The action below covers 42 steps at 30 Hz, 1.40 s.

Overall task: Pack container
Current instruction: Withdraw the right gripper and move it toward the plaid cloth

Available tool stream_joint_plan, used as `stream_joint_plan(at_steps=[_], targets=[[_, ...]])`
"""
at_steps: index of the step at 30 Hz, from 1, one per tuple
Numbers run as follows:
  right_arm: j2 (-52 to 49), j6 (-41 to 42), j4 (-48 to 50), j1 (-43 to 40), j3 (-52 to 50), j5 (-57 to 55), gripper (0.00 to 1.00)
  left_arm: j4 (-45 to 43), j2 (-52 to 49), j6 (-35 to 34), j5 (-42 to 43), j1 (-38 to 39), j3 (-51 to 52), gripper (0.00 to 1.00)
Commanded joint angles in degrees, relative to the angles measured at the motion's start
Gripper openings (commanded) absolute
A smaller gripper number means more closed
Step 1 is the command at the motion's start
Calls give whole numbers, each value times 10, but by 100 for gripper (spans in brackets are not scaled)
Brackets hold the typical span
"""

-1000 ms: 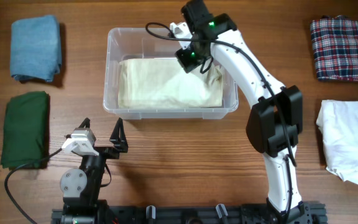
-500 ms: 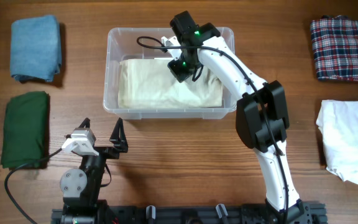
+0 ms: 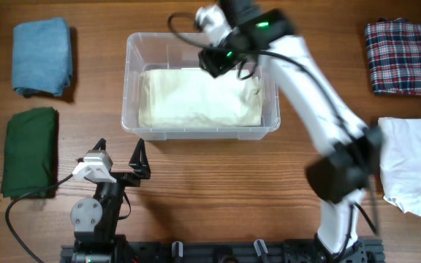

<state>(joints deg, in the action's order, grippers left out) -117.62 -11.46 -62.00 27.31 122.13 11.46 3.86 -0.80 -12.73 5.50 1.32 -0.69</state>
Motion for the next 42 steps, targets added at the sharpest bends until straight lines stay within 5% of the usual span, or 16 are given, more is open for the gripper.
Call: stream_joint_plan(at_steps=[1,7,17,30,42], targets=[[89,-11,5,-38,19,7,99,1,4,3,2,-4,3,100],[139,-18,9,-105,18,6,100,1,4,3,2,-4,3,100],[121,191,37,-341,11,14,100,1,4,3,2,-4,3,100],[-35,5,166,-537,11,58,99,1,4,3,2,-4,3,100],[-159,-86,231,-619,11,61,100,1,4,3,2,-4,3,100]])
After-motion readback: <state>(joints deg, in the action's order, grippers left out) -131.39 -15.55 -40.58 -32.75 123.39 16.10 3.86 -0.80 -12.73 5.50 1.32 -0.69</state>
